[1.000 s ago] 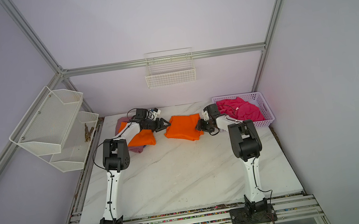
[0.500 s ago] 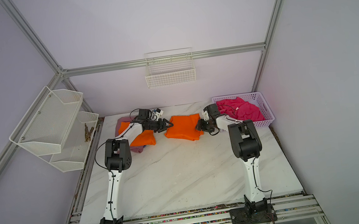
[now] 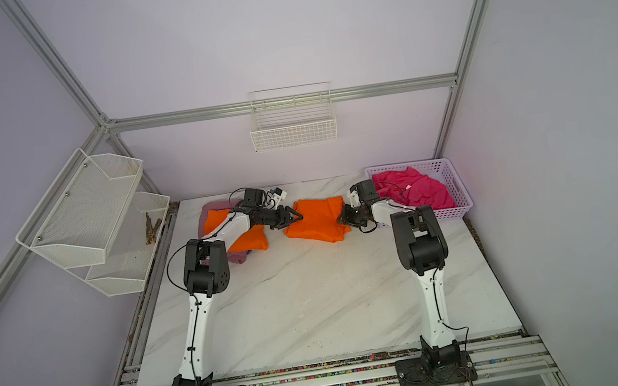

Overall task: Fold and stack t-shirts
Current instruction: Adjust the T-shirt at the center of the board.

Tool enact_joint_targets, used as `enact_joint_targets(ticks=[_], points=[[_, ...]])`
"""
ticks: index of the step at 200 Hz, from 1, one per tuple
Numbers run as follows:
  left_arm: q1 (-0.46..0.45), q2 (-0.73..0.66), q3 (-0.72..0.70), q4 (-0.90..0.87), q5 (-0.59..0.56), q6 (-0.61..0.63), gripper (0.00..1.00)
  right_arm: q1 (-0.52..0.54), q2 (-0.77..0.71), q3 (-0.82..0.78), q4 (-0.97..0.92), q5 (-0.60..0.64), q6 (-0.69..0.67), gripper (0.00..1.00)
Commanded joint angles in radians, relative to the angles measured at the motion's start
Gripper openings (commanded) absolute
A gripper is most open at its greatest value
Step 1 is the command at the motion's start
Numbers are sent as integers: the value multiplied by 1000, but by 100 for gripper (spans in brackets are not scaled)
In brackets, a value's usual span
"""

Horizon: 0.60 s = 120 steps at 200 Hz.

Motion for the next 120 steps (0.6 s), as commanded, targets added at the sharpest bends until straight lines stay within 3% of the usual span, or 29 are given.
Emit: enact_joint_targets(ticks=[1,44,87,120], points=[[-11,-4,-28,1,13,2,46,16,60,0,-5,-25,20,24],[-11,-25,-62,4,-1,6,20,28,73,-4,19,-61,30,0],[-11,-67,-111,18,-36,3,1,29,51,-16,33,-78,30,0],[-11,-106,-130,14,-63,4,0,29,15,-40,44,-89,33,0]])
